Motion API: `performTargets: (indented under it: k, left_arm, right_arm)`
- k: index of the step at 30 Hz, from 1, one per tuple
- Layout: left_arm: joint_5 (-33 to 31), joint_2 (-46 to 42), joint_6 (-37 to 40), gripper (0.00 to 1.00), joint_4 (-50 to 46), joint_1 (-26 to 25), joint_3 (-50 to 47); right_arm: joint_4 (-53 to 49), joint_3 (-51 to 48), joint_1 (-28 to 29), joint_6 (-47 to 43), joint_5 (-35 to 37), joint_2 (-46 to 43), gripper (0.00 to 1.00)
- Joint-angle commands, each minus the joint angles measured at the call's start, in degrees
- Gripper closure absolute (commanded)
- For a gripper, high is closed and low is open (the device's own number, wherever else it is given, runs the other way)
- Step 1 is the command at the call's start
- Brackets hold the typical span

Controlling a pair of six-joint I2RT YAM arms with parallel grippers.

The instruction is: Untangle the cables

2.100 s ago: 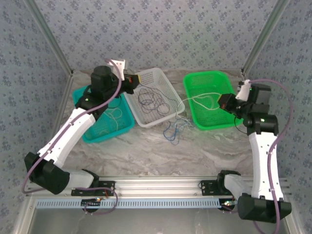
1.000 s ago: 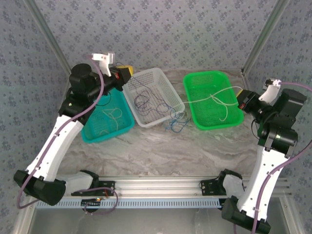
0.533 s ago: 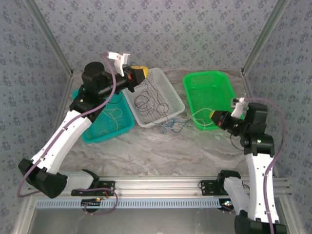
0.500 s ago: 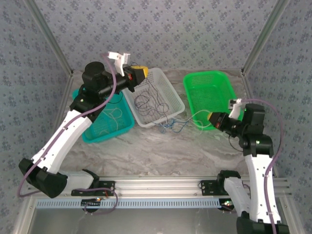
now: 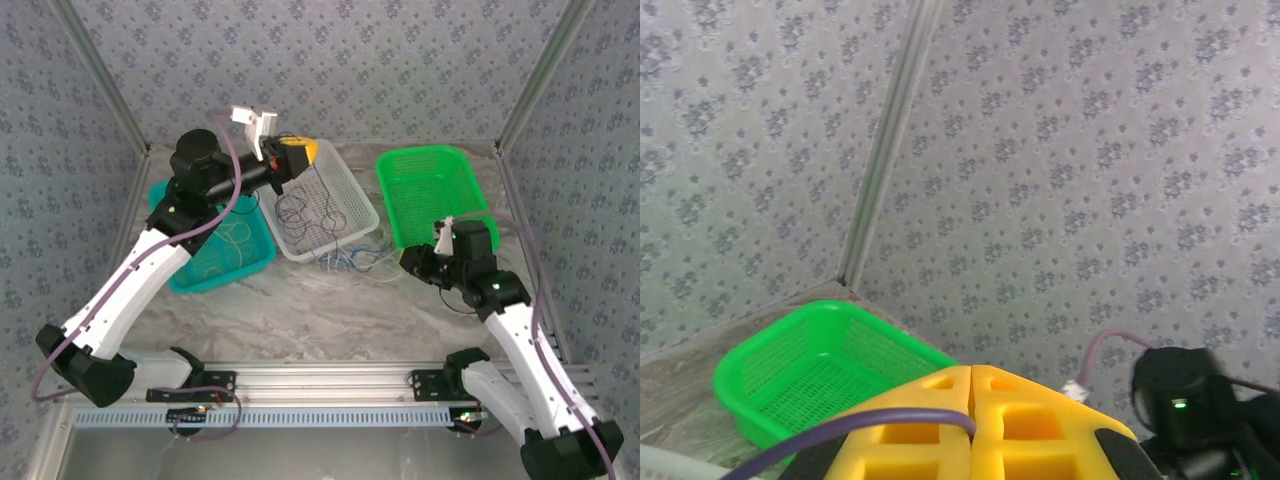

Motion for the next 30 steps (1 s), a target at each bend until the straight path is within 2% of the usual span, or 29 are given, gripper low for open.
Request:
performTargets:
  k: [1, 3, 4, 5, 6, 9, 11, 17, 19, 24, 27, 30]
  left_arm:
    - [1.3, -2.3, 0.2, 1.00, 4.0, -1.4, -0.5]
    - [1.3, -2.5, 0.2, 1.00, 4.3, -2.2, -0.9]
    - [1.2, -2.6, 0.2, 1.00, 4.2, -2.4, -1.1]
    - [1.0, -2.7, 0.2, 1.00, 4.2, -2.8, -1.4]
    - [0.7, -2.9, 0.2, 1.00, 3.9, -2.9, -1.4]
    - [-0.2, -2.9, 0.6, 1.00, 3.2, -2.9, -1.4]
    - [-0.6, -2.7, 0.4, 1.00, 3.5, -2.9, -1.2]
    - [-1.7, -1.8, -0.1, 1.00, 3.4, -3.4, 0.4]
    - [-1.8, -1.8, -0.1, 1.00, 3.3, -3.5, 0.6]
    - [-1.9, -1.7, -0.4, 1.00, 2.9, -3.8, 1.4]
    - [-2.0, -1.8, -0.7, 1.00, 2.8, -4.0, 1.8]
    - [-2.0, -1.9, -1.6, 1.00, 3.6, -4.1, 2.0]
  right_arm:
    - [4.4, 0.0, 1.3, 0.9, 3.0, 2.2, 0.72]
    - [4.0, 0.9, 2.3, -0.6, 2.1, 4.1, 0.64]
    - [3.0, 1.6, 2.8, -1.9, 2.5, 4.6, 0.57]
    - [1.3, 2.7, 3.5, -3.0, 3.9, 4.9, 0.43]
    - [0.5, 3.6, 4.4, -5.8, 5.7, 4.5, 0.38]
    - [-0.1, 4.8, 7.7, -10.0, 10.7, 1.4, 0.29]
    - [5.0, 3.5, 11.4, -11.6, 12.7, 0.0, 0.25]
    - [19.1, -0.8, 25.9, -19.8, 23.1, 5.5, 0.17]
    - [22.3, -0.9, 28.8, -22.2, 26.8, 9.1, 0.16]
    - [36.8, -3.5, 30.3, -25.9, 29.5, 14.7, 0.15]
    - [42.1, -3.6, 30.3, -27.9, 31.6, 17.6, 0.15]
    - [46.9, -3.4, 30.2, -29.8, 29.4, 20.2, 0.15]
